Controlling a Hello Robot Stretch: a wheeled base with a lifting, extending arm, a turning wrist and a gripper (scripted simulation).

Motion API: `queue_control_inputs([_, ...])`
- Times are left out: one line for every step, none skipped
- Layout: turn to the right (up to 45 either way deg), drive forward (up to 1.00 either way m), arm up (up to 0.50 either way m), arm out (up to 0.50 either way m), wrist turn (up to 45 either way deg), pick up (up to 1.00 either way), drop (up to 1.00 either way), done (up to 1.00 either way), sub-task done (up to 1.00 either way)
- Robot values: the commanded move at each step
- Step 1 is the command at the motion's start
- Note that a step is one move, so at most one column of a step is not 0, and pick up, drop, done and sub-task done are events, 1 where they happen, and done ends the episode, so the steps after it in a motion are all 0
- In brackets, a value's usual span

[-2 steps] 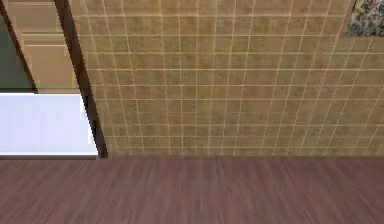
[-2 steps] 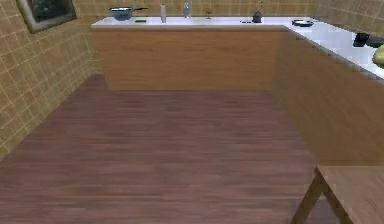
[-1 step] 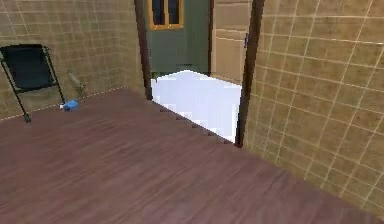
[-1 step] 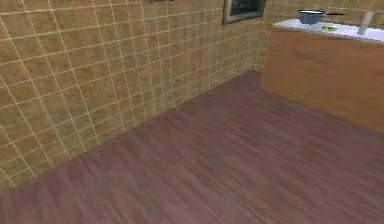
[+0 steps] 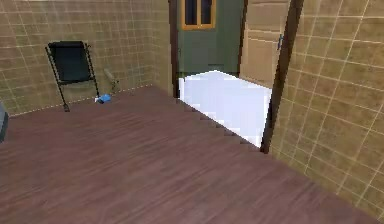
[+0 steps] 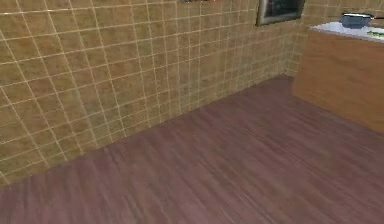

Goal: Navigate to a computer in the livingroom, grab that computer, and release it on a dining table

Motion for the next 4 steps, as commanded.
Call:
queue_control_inputs([0.0, 1.00, 0.00, 0.00, 0.0, 0.00, 0.00, 0.00, 0.00])
queue_control_inputs([0.0, 0.65, 0.00, 0.00, 0.0, 0.00, 0.00, 0.00, 0.00])
queue_control_inputs([27.0, 0.00, 0.00, 0.00, 0.0, 0.00, 0.00, 0.00, 0.00])
queue_control_inputs([0.0, 0.45, 0.00, 0.00, 0.0, 0.00, 0.00, 0.00, 0.00])
